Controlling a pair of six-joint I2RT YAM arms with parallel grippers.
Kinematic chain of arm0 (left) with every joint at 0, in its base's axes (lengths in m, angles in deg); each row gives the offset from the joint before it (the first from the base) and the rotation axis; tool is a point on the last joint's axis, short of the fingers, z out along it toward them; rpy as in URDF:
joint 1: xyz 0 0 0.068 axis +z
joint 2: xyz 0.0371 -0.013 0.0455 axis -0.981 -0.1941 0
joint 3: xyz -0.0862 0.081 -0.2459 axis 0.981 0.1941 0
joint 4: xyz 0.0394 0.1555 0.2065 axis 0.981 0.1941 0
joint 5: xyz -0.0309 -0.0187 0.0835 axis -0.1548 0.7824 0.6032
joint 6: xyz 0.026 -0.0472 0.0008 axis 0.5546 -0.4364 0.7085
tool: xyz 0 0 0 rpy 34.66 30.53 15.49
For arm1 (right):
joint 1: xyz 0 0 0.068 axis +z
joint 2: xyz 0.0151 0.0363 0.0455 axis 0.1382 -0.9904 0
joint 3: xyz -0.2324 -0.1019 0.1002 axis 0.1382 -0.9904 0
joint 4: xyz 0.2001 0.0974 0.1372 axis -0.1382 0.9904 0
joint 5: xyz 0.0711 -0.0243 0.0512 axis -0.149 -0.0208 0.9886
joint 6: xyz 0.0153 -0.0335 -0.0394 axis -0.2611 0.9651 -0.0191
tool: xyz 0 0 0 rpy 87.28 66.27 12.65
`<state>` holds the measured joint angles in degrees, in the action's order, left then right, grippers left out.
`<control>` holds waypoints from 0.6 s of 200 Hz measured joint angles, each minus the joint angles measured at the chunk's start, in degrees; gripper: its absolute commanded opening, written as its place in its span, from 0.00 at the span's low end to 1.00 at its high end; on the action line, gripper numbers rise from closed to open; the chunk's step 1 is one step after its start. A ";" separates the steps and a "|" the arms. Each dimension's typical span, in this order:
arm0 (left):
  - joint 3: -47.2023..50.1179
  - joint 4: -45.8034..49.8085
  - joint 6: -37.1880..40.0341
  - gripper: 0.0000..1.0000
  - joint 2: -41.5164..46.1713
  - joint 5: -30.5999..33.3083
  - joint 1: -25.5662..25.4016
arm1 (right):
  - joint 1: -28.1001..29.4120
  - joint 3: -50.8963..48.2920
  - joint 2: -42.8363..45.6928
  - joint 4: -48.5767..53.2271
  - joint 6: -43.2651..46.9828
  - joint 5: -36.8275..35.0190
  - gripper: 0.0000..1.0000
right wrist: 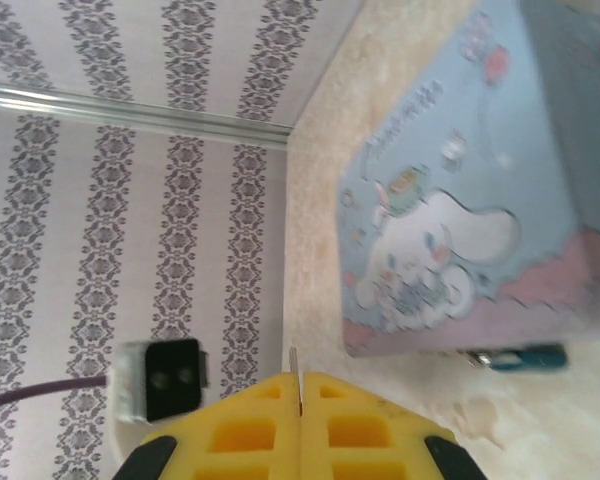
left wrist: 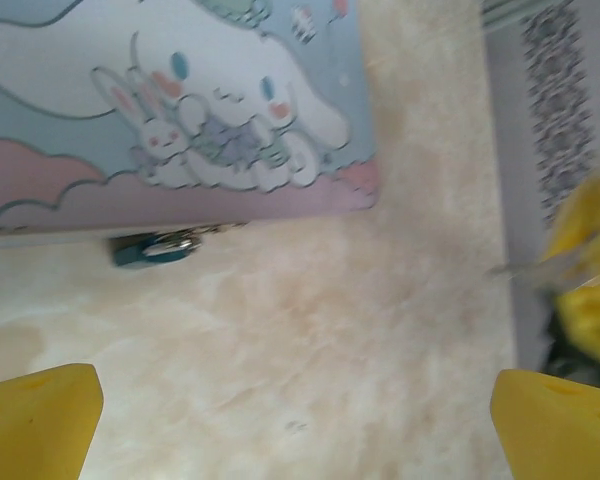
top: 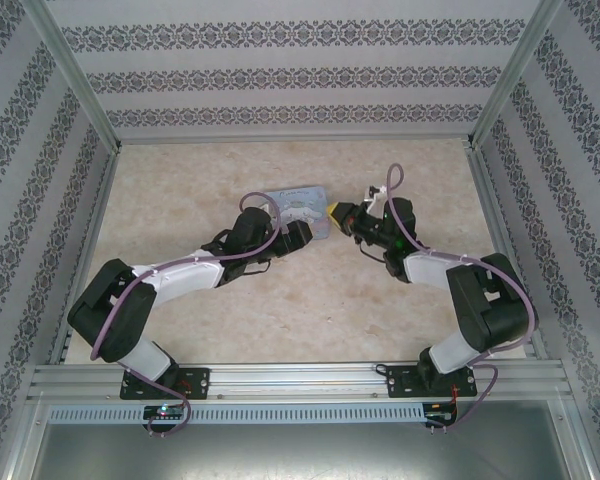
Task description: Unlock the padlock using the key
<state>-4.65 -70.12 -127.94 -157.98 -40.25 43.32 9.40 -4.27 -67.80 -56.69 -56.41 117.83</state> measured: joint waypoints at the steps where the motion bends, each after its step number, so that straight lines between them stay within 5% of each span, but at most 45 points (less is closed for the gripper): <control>1: -0.04 0.28 0.31 1.00 0.00 0.04 0.00 | 0.00 0.35 -0.15 0.13 0.04 0.02 0.00; 120: -2.23 5.25 17.22 0.95 -6.60 -0.59 0.00 | 1.86 18.10 -16.20 8.35 1.46 2.73 0.00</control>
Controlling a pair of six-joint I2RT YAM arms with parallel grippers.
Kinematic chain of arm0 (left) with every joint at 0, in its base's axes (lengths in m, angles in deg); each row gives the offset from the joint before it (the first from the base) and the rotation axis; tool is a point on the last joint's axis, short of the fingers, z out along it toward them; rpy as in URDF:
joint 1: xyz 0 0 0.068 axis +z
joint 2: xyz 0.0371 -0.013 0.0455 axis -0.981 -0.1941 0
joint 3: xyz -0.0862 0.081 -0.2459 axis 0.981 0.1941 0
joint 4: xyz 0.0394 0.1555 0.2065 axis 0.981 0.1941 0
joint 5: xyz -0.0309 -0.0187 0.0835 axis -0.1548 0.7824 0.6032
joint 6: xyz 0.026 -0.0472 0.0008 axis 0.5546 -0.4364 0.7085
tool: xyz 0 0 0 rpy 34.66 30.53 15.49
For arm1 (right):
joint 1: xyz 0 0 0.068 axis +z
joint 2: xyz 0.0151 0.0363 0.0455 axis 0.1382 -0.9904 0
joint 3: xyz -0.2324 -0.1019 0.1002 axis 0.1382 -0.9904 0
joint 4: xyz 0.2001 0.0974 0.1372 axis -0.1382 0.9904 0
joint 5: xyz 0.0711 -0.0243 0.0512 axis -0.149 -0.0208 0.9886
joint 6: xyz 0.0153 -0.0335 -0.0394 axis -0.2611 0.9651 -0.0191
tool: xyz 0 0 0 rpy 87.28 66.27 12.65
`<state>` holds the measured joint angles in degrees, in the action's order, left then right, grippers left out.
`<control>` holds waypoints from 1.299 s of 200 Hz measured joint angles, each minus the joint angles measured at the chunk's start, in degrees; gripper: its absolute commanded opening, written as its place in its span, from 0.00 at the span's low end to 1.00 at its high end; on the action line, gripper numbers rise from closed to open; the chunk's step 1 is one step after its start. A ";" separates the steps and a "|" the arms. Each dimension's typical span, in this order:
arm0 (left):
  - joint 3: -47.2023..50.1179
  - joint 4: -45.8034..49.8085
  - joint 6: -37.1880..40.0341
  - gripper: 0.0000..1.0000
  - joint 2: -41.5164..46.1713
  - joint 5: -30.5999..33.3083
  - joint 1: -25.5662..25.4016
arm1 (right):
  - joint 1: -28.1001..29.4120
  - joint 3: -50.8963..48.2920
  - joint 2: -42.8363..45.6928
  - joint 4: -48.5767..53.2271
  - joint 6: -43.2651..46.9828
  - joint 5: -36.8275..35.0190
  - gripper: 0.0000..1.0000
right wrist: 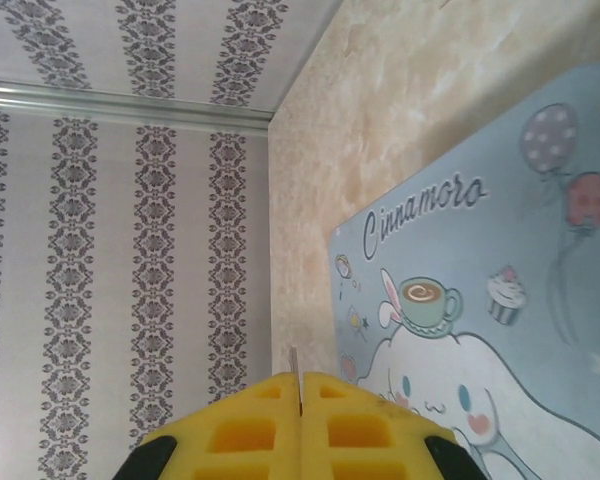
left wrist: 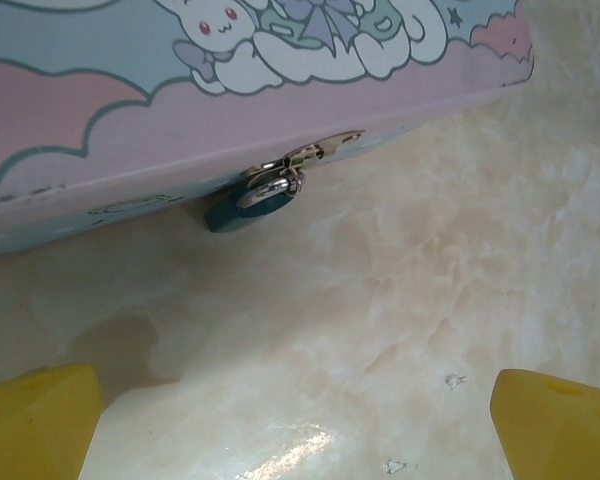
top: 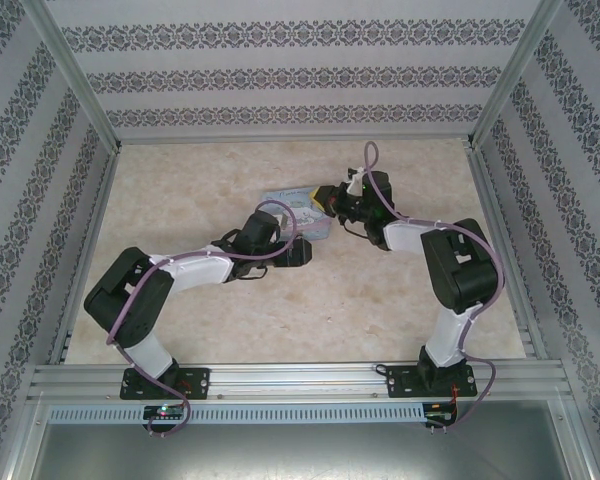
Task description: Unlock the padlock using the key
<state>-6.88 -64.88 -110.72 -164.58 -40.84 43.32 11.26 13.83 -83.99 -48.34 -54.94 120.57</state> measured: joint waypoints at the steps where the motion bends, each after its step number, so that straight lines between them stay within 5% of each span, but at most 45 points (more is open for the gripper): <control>1: 0.00 -0.02 0.04 0.95 -0.04 -0.02 0.00 | 0.07 0.04 -0.04 0.02 0.00 0.00 0.00; 75: -1.33 -5.33 2.71 0.75 -6.84 -1.03 0.00 | 1.68 1.70 -2.93 1.01 0.20 0.02 0.00; 260: -7.19 -10.27 10.67 0.64 -14.97 11.72 0.04 | 0.81 4.02 -7.28 1.18 -0.04 0.20 0.00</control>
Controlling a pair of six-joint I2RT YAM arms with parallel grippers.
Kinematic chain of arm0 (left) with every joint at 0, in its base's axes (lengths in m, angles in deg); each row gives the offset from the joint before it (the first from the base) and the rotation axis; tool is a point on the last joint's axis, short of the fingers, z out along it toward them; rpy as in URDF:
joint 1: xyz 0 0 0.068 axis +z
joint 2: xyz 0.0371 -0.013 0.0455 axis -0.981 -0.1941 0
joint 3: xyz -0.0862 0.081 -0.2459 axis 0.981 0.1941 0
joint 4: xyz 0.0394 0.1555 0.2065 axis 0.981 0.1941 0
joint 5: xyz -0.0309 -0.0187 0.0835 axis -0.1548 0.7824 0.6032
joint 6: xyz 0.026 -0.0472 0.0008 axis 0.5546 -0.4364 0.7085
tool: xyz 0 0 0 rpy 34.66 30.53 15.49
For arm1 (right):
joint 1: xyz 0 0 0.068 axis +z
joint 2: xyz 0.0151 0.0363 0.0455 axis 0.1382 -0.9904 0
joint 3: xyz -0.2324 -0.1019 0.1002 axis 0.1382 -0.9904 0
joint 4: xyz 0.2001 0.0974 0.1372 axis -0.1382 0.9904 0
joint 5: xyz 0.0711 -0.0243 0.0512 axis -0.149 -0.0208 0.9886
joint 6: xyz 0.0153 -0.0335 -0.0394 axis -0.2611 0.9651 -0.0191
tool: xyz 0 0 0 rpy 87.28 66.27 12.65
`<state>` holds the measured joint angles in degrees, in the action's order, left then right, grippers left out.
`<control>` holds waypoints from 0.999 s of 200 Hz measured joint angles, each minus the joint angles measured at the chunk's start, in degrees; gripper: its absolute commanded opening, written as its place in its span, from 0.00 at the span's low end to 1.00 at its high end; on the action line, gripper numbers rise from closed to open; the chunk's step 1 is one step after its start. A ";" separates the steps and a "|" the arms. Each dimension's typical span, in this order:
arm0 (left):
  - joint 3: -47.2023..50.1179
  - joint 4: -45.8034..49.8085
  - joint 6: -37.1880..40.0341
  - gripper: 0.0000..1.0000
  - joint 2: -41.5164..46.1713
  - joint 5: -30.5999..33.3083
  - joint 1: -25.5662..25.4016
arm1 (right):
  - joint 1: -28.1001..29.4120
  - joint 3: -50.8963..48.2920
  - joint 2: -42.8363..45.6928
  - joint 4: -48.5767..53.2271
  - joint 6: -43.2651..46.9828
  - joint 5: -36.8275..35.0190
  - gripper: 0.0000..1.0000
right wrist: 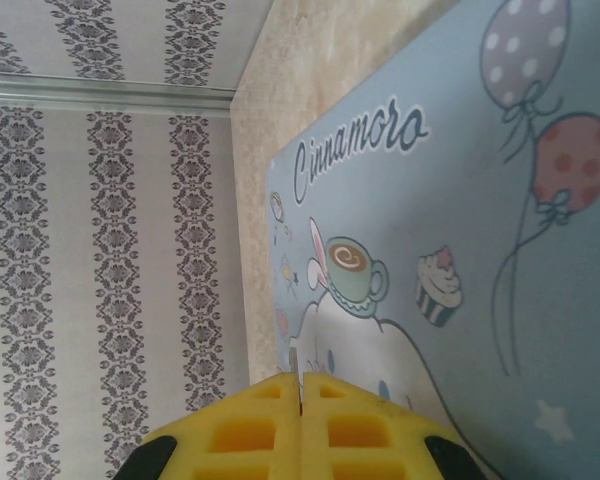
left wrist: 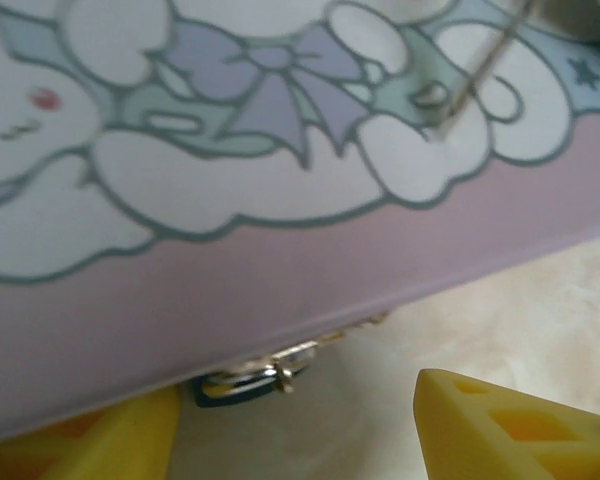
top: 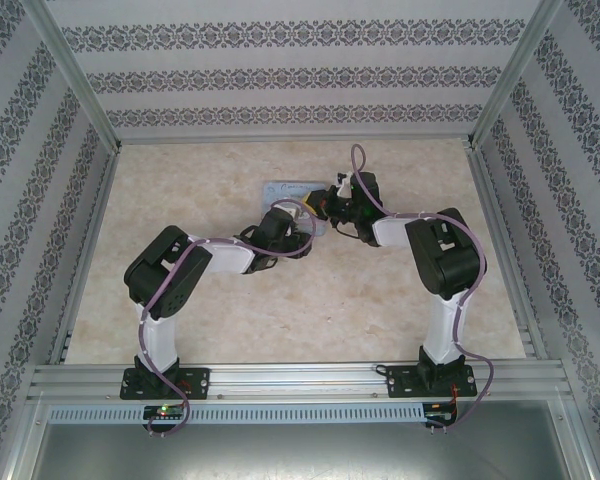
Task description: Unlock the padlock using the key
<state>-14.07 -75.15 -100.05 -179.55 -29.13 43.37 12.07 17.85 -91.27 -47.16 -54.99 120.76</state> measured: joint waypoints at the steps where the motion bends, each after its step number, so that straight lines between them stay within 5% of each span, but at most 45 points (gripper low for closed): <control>1: 0.02 -0.04 0.00 0.64 0.00 0.09 0.02 | 0.00 0.00 -0.02 0.00 -0.02 0.00 0.00; 71: 0.00 -2.56 0.31 0.64 -1.25 2.08 0.33 | 0.00 0.00 -0.20 0.00 -0.02 -0.02 0.00; 200: 1.44 -14.21 -11.56 0.63 -3.04 -10.93 3.69 | 0.00 -0.24 -0.72 -0.17 -0.02 -0.04 0.00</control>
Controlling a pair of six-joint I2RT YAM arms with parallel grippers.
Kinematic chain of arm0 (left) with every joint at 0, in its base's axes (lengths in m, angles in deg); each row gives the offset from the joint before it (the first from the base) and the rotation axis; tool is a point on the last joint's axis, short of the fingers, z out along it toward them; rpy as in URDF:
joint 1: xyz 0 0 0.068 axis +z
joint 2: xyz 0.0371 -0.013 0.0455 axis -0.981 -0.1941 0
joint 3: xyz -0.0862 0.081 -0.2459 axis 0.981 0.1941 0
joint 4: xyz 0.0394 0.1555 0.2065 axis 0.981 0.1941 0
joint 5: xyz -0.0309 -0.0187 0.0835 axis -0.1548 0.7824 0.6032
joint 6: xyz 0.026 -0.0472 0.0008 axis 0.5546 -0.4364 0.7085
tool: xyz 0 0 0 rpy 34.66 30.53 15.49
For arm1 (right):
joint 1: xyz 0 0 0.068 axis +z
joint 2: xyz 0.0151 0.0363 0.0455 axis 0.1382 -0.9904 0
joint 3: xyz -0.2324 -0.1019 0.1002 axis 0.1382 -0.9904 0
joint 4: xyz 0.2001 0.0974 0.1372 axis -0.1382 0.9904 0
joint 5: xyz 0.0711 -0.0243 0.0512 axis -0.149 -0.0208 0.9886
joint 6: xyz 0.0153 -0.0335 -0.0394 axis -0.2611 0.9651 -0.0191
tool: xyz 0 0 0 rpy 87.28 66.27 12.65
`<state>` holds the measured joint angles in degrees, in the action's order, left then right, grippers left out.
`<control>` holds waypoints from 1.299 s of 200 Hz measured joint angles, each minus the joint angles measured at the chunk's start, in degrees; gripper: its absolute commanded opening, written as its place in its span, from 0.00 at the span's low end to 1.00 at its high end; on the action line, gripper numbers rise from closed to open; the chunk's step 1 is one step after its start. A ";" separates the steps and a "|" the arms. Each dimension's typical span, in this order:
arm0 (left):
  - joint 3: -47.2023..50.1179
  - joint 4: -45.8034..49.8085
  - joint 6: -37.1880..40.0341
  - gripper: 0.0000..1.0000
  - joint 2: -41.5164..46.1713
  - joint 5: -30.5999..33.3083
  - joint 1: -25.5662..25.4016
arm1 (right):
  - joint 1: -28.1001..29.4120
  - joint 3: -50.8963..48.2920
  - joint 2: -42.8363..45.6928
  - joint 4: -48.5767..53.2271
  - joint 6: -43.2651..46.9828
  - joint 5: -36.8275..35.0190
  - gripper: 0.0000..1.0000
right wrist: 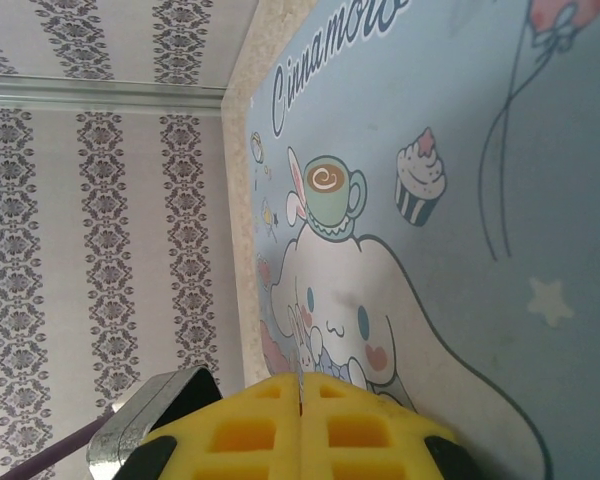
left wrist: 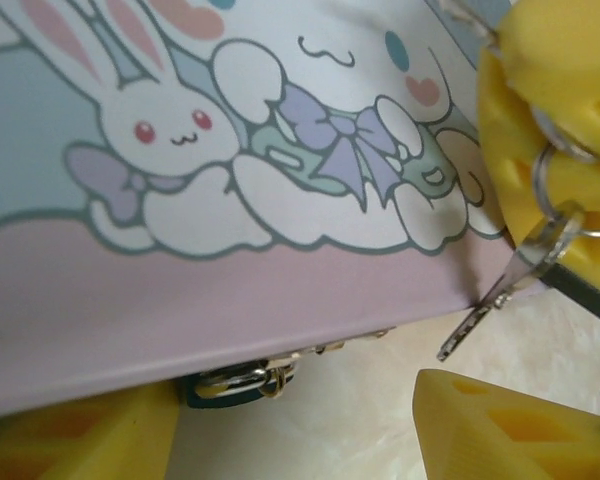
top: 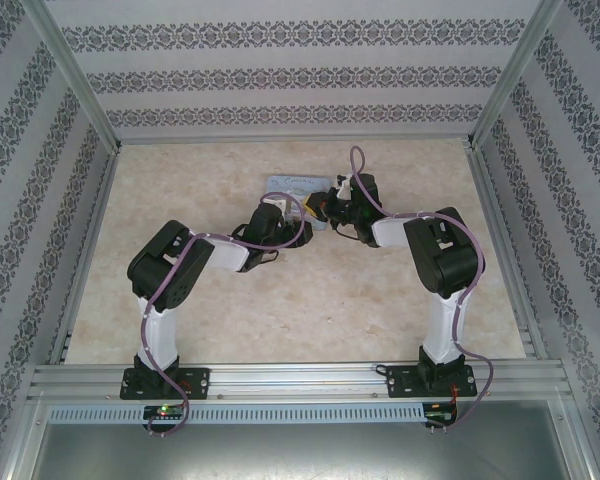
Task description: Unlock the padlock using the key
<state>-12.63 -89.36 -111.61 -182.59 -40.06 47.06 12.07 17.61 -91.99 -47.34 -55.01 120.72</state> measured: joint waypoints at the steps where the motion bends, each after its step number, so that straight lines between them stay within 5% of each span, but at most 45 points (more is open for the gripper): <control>1: 0.00 0.00 0.00 0.63 0.00 0.00 0.00 | 0.00 0.00 0.00 -0.02 0.00 0.00 0.00; 81: -0.33 -2.60 -3.32 0.63 -1.03 -3.32 0.00 | 0.00 -0.52 0.00 -1.14 0.00 -0.17 0.00; 260: 6.82 -28.65 -24.74 0.56 -6.01 -2.71 0.26 | -0.28 -1.01 -0.09 -2.47 -0.02 -1.01 0.00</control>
<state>-5.81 -118.01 -136.35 -188.60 -42.77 47.32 11.78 16.60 -92.08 -49.81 -55.03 119.71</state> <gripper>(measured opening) 0.570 0.051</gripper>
